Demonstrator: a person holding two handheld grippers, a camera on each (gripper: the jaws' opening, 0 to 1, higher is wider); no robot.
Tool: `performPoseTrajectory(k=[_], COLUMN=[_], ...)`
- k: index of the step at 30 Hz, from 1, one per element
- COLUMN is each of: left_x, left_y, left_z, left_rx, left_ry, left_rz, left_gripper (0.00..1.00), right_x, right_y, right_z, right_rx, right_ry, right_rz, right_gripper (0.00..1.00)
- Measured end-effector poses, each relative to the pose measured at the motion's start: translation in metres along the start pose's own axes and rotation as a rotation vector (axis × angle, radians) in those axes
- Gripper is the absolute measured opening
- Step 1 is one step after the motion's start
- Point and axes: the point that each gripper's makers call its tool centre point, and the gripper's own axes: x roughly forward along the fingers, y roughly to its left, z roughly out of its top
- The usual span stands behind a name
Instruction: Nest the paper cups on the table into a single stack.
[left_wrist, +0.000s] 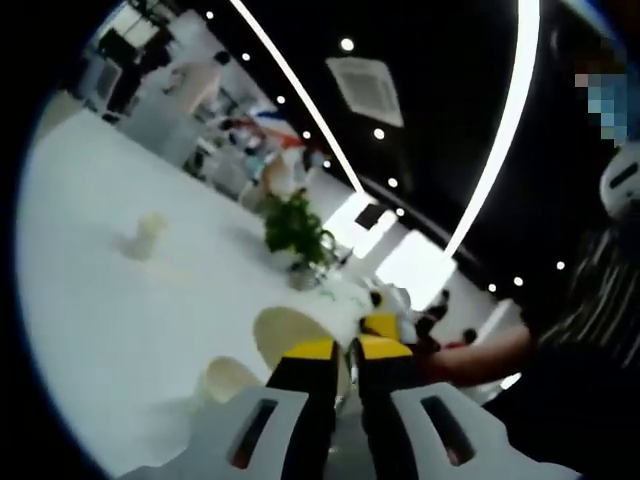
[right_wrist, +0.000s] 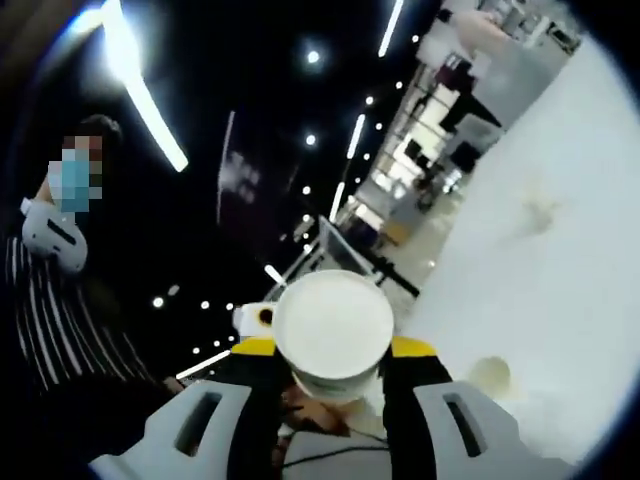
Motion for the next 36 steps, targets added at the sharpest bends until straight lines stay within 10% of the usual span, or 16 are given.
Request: performPoseTrajectory(k=[15, 36], left_x=[0.003, 0.005], left_y=[-0.017, -0.021], left_z=[0.005, 0.002], left_rx=[-0.027, 0.032], left_ry=[0.019, 0.075], left_rz=[-0.061, -0.071], left_gripper=[0.00, 0.00], right_x=[-0.002, -0.007], right_y=[0.013, 0.015], right_z=[0.003, 0.003], right_rx=[0.048, -0.170], right_ry=[-0.062, 0.013], right_rz=[0.083, 0.047], right_gripper=[0.36, 0.38])
